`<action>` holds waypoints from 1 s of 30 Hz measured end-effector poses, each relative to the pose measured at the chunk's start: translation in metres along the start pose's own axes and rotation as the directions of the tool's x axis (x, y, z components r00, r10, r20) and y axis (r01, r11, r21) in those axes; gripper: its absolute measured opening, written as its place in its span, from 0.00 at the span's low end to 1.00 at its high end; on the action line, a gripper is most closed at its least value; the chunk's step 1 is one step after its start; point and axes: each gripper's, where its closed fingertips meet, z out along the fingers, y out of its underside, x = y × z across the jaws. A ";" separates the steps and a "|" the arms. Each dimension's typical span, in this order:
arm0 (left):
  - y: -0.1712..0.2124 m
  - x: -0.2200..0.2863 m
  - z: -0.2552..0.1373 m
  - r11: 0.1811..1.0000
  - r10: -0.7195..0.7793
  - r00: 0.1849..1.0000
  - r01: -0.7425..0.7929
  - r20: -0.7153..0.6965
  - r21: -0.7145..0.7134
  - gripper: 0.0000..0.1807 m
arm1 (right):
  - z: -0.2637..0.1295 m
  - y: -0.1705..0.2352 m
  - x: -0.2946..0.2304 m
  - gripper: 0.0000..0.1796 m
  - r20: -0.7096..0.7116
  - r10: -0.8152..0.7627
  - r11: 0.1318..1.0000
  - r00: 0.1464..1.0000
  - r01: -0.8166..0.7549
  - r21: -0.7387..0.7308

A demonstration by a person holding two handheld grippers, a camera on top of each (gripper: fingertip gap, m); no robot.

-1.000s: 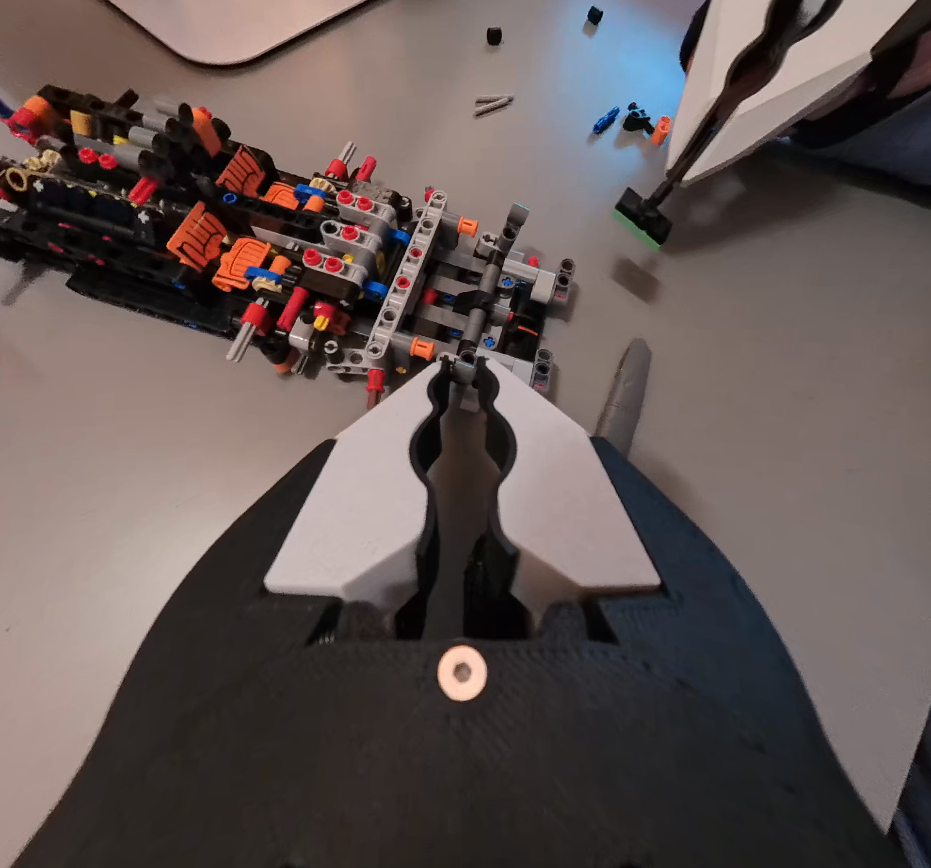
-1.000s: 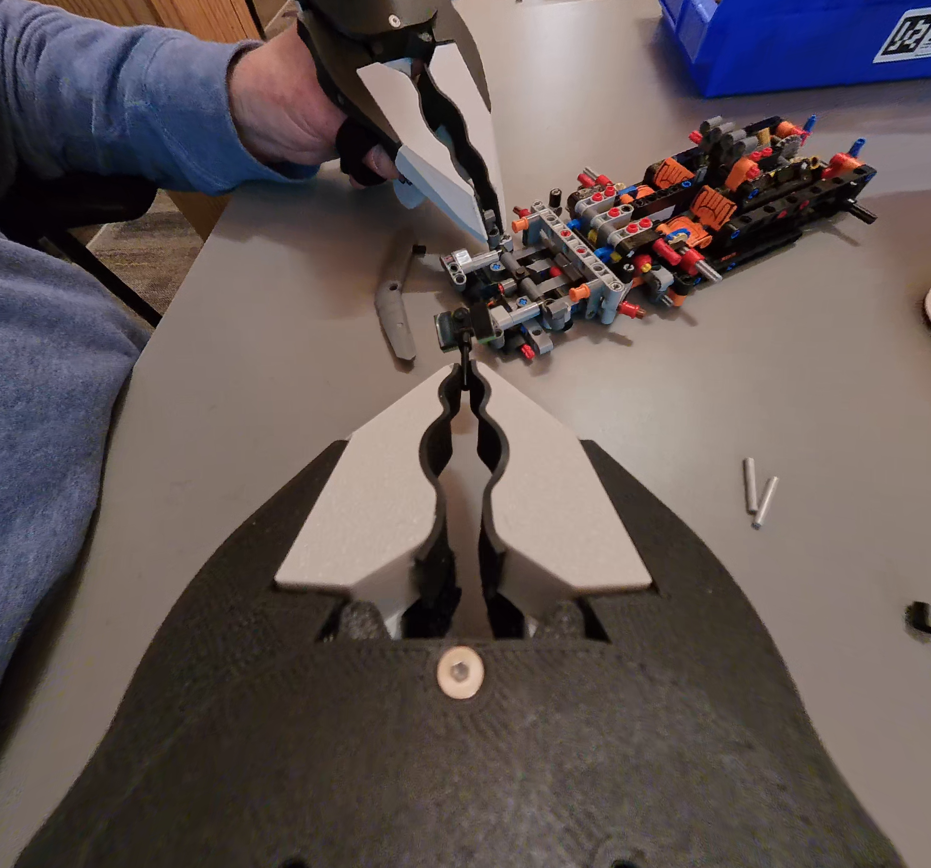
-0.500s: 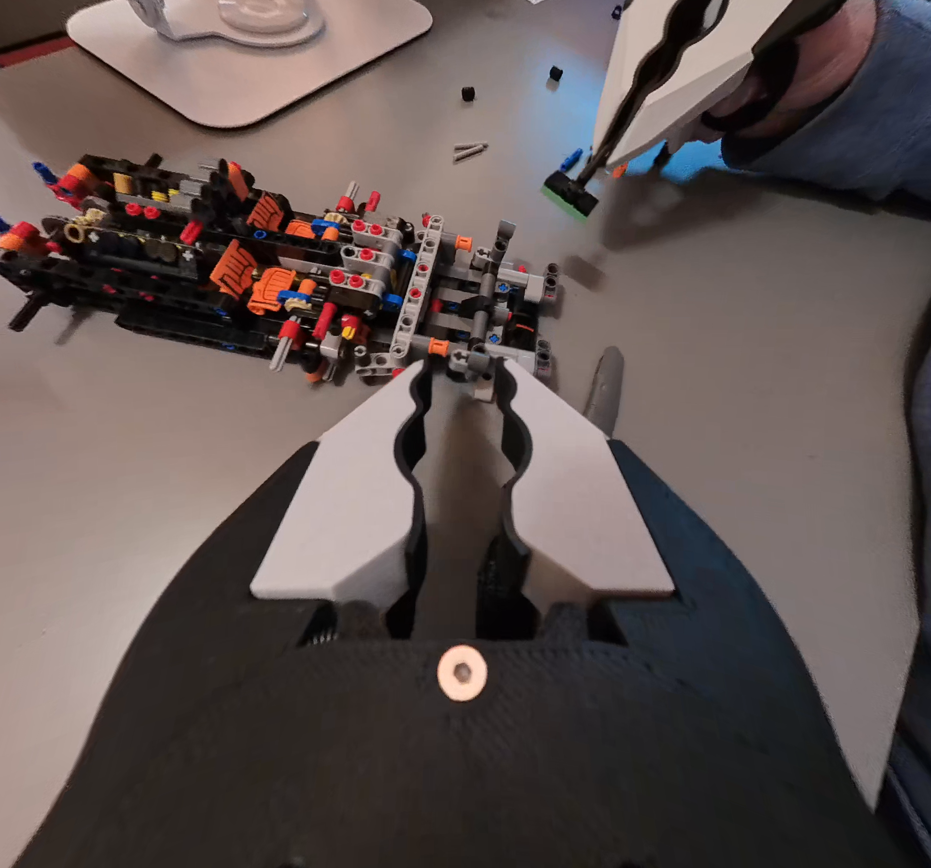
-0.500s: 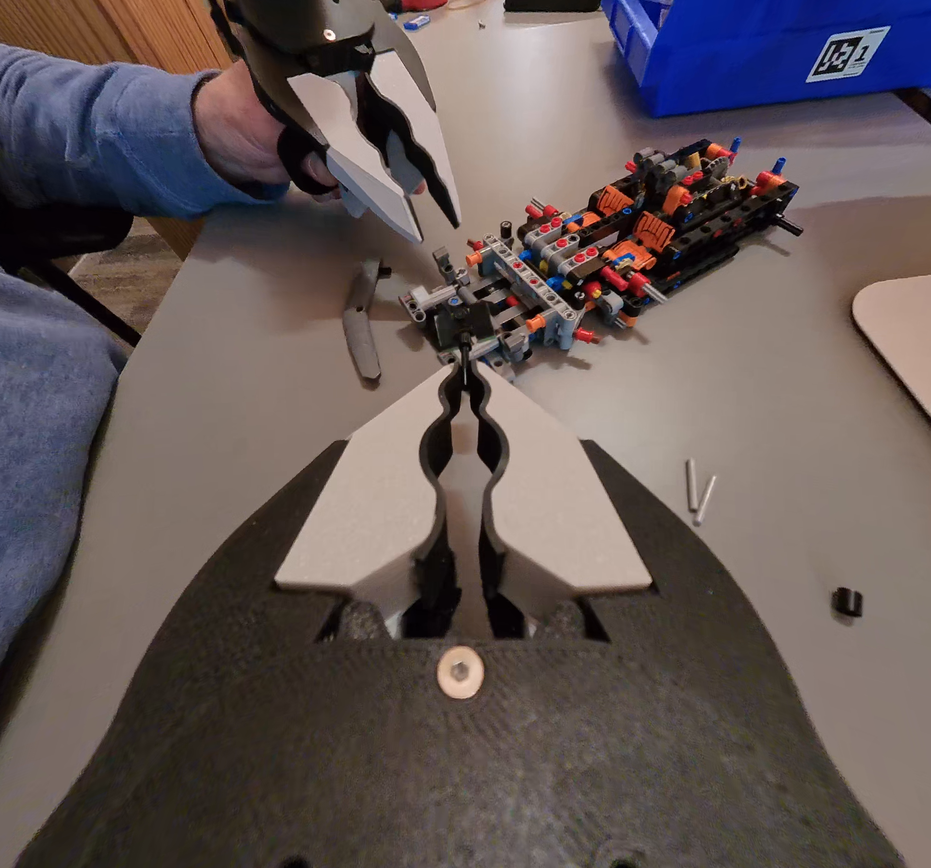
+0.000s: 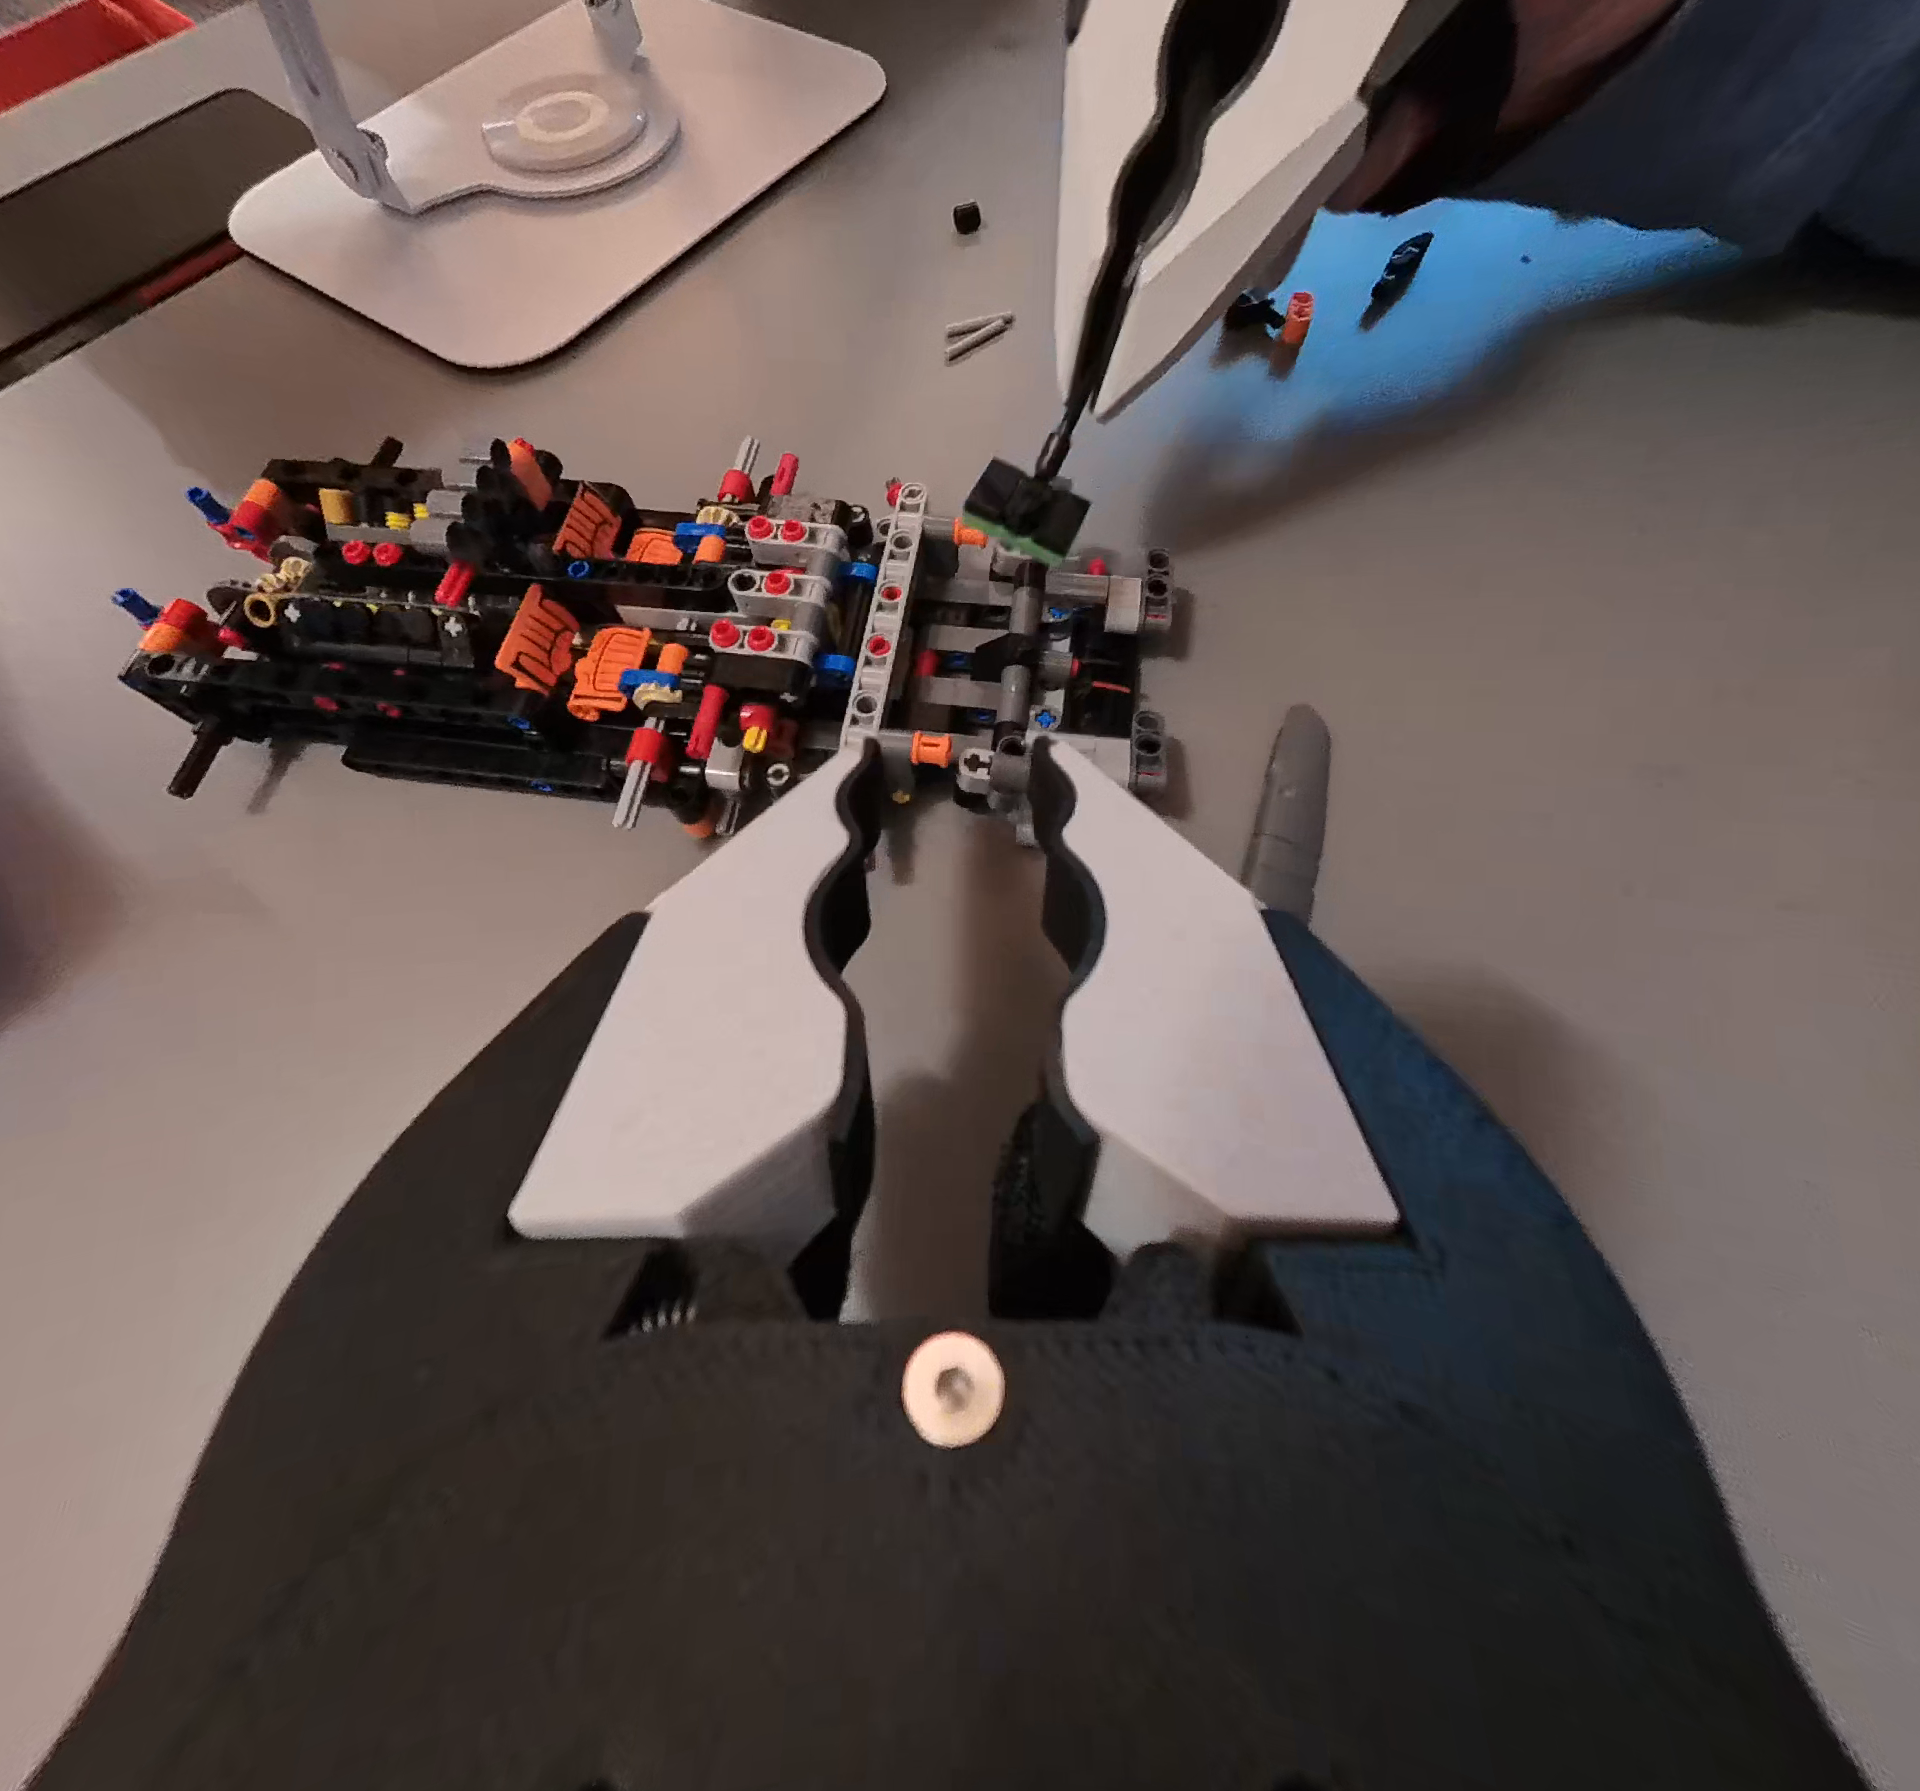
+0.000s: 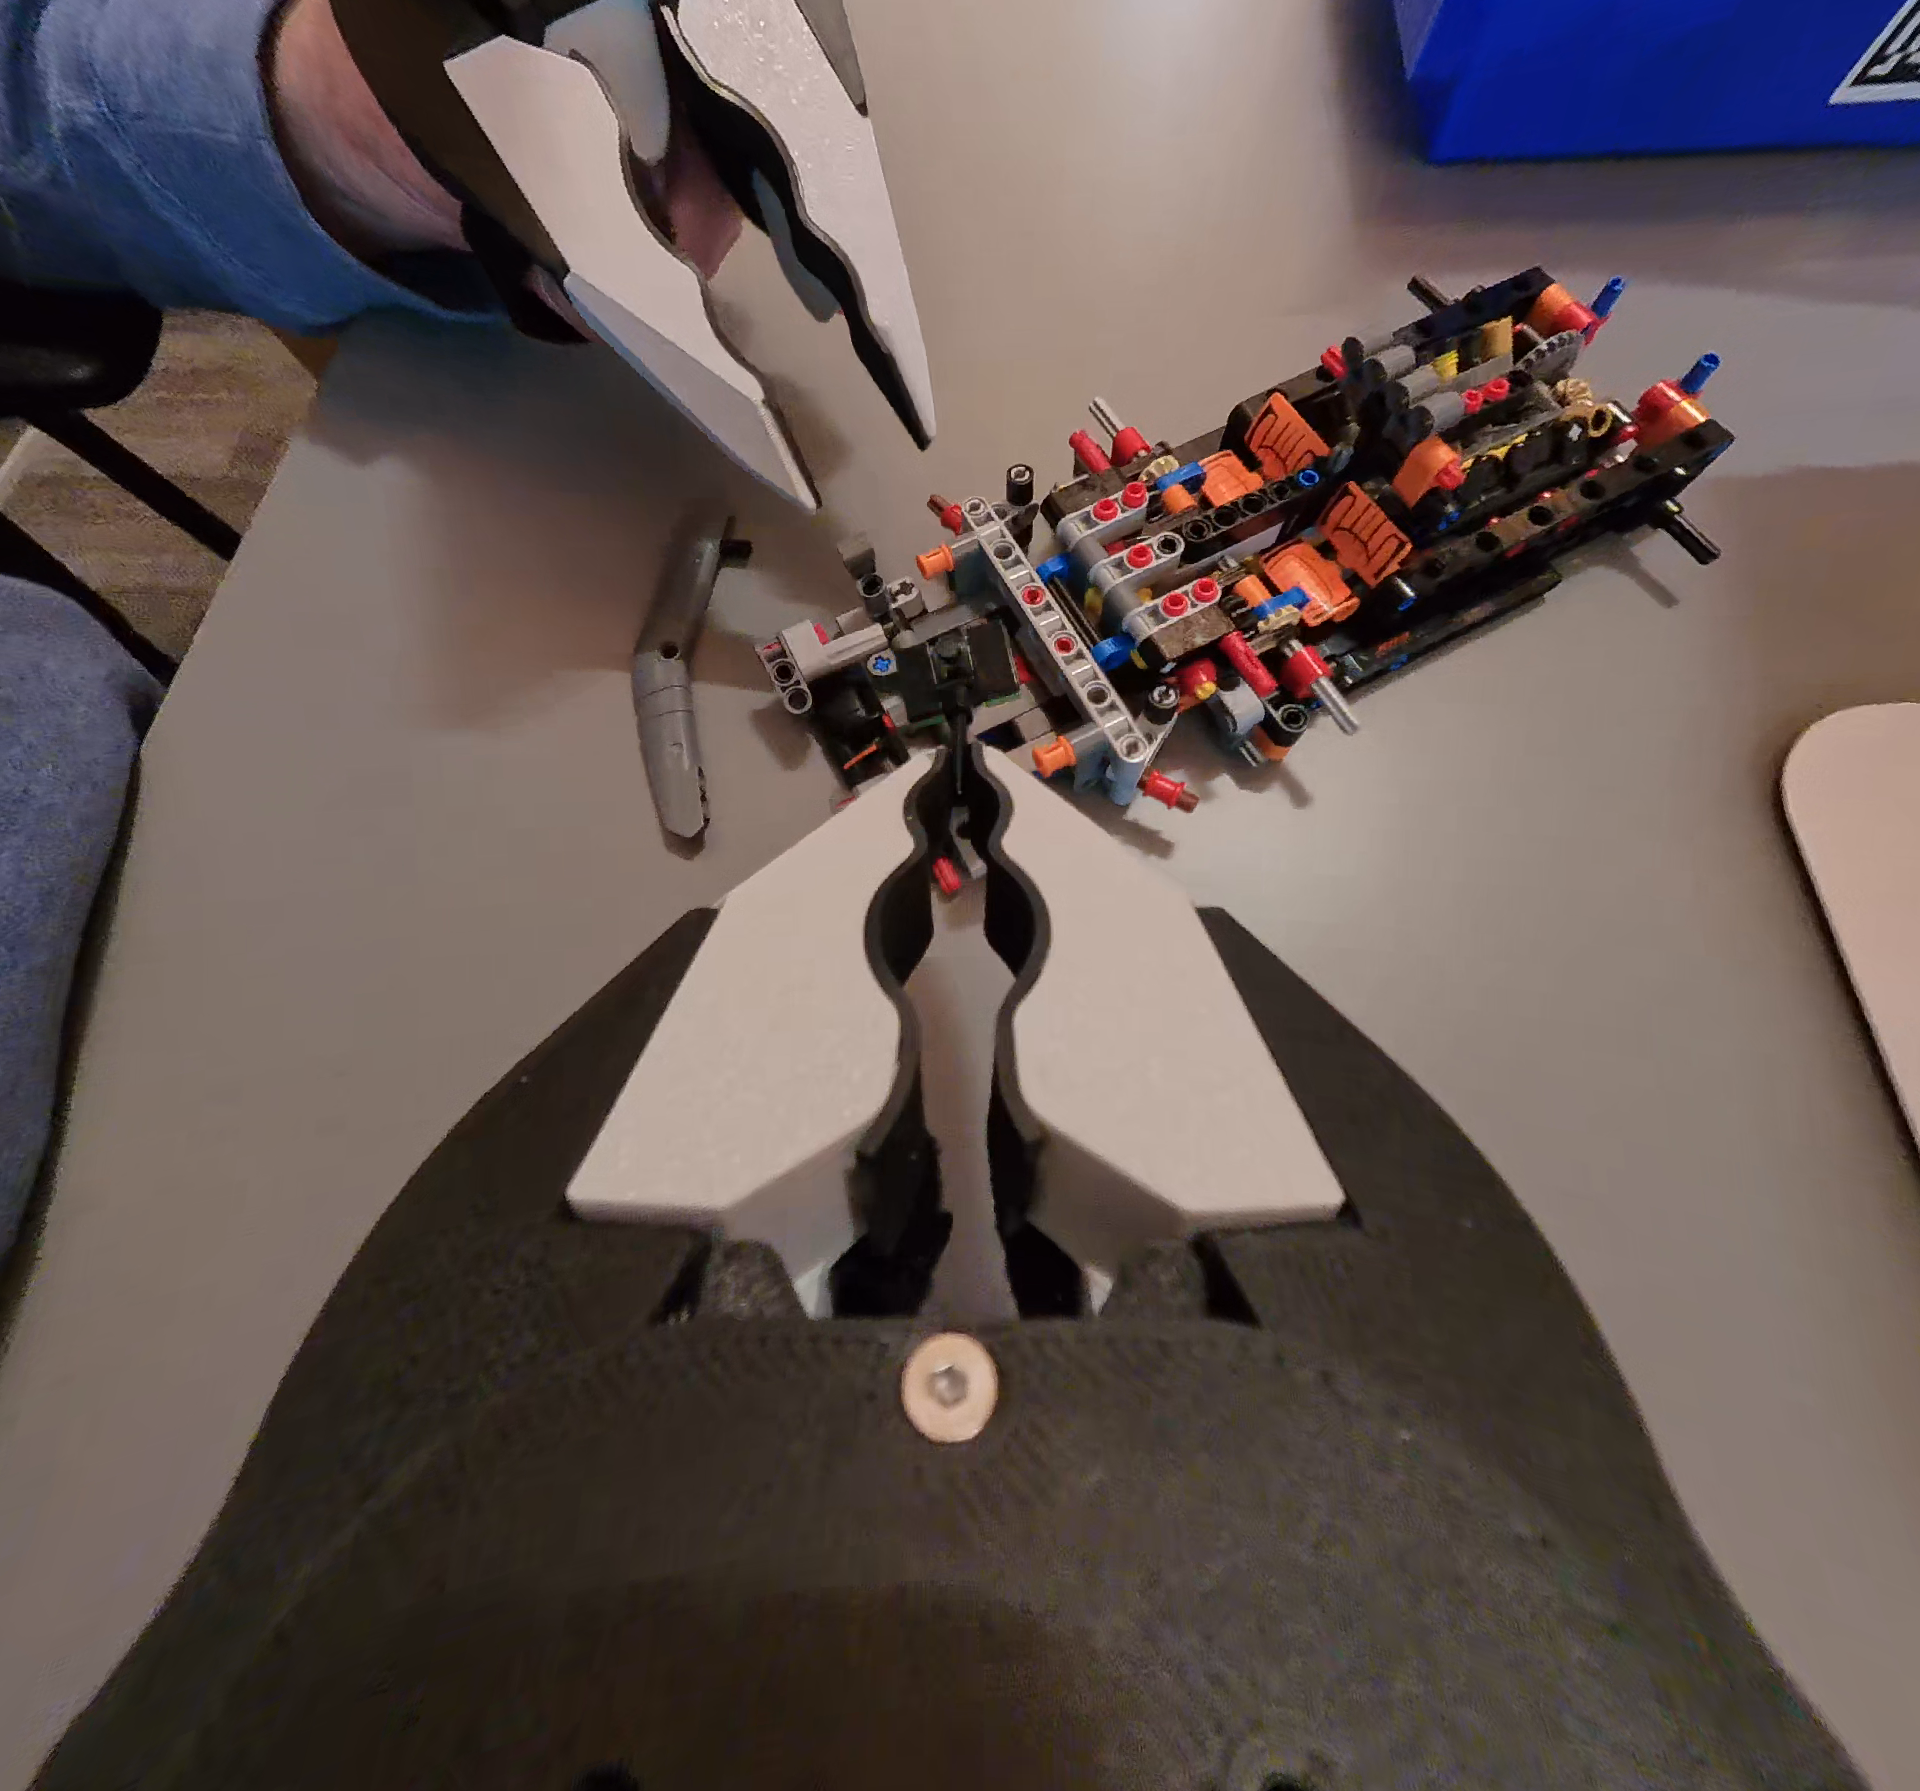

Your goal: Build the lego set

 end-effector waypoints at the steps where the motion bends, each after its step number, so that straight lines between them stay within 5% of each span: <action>1: -0.001 0.001 0.001 1.000 0.006 1.000 -0.006 -0.001 0.002 0.15 | 0.002 0.001 0.000 0.00 0.006 0.001 1.000 1.000 -0.001 -0.015; 11: -0.023 0.015 0.019 0.982 0.185 0.982 -0.186 0.019 0.016 0.25 | 0.007 -0.015 -0.010 0.00 0.098 0.008 1.000 0.995 -0.008 0.000; 25: -0.036 0.025 0.023 0.980 0.182 0.983 -0.181 -0.007 0.077 0.13 | -0.001 -0.027 -0.021 0.00 0.193 0.032 0.996 0.981 -0.047 0.072; 30: -0.039 0.008 0.019 0.973 0.225 0.965 -0.229 0.132 0.014 0.13 | -0.004 -0.028 -0.006 0.10 0.096 0.131 0.987 0.987 -0.139 0.076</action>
